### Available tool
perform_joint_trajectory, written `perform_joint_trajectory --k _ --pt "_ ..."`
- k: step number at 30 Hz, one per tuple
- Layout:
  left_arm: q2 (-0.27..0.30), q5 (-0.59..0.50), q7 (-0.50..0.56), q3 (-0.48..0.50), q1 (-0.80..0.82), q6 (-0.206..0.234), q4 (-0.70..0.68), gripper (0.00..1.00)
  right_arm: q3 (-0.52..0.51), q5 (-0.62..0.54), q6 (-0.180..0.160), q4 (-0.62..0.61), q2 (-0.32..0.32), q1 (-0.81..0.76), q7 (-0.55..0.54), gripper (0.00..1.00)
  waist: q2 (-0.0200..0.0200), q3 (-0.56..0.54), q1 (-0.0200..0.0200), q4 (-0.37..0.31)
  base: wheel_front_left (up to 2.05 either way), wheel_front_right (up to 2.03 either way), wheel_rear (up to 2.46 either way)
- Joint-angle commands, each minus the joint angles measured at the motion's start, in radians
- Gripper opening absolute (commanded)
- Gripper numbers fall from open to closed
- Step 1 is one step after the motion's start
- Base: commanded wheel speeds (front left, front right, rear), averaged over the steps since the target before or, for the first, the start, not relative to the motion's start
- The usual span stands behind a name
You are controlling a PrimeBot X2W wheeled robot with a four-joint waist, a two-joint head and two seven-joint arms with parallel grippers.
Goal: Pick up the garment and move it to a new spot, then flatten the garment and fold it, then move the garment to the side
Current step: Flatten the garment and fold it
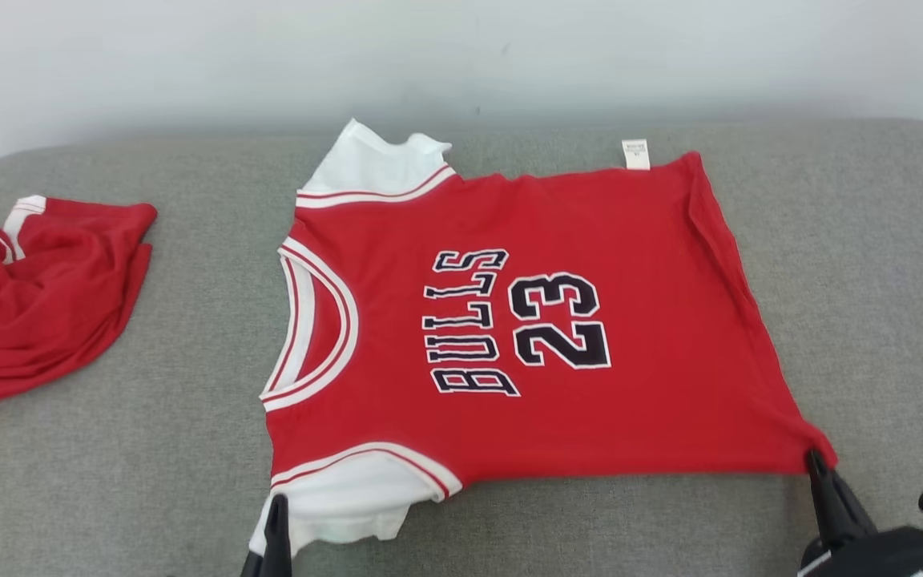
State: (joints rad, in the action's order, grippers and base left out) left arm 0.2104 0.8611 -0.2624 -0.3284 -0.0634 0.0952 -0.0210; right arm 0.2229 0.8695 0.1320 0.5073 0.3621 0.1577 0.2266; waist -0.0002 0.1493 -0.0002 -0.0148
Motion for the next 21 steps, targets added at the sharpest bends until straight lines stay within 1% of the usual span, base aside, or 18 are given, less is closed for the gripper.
perform_joint_trajectory --k 1,4,9,12,13,17,21 --pt "-0.001 -0.014 -0.003 -0.009 -0.032 -0.002 0.012 0.0 -0.024 -0.018 -0.003 -0.02 -0.009 -0.05 -0.016 0.0 0.0002 -0.027 0.0002 0.01 0.0 0.0 0.0" --pt "-0.011 -0.018 -0.003 -0.019 -0.069 0.003 0.031 0.0 -0.068 -0.061 -0.003 -0.049 -0.017 -0.12 -0.045 0.0 0.0002 -0.044 0.0002 0.017 0.0 0.0 0.0" --pt "-0.007 -0.01 -0.002 -0.018 -0.118 0.007 0.058 0.0 -0.139 -0.122 -0.003 -0.11 -0.056 -0.22 -0.108 0.0 0.0002 -0.065 0.0002 0.021 0.0 0.0 0.0" --pt "-0.005 -0.007 0.0 -0.024 -0.136 0.003 0.059 0.0 -0.188 -0.159 -0.003 -0.162 -0.089 -0.27 -0.145 0.0 0.0002 -0.071 0.0002 0.022 0.0 0.0 0.0" --pt "-0.006 -0.011 0.005 -0.035 -0.135 -0.003 0.056 0.0 -0.214 -0.178 -0.003 -0.192 -0.112 -0.289 -0.173 0.0 0.0002 -0.072 0.0002 0.019 0.0 0.0 0.0" --pt "-0.008 -0.022 0.011 -0.044 -0.098 -0.005 0.047 0.0 -0.246 -0.218 -0.003 -0.244 -0.157 -0.287 -0.229 0.0 0.0002 -0.074 0.0002 0.008 0.0 0.0 0.0" --pt "0.001 -0.03 0.018 -0.046 -0.067 -0.011 0.051 0.0 -0.258 -0.235 -0.003 -0.272 -0.183 -0.261 -0.262 0.0 0.0002 -0.069 0.0002 -0.001 0.0 0.0 0.0"
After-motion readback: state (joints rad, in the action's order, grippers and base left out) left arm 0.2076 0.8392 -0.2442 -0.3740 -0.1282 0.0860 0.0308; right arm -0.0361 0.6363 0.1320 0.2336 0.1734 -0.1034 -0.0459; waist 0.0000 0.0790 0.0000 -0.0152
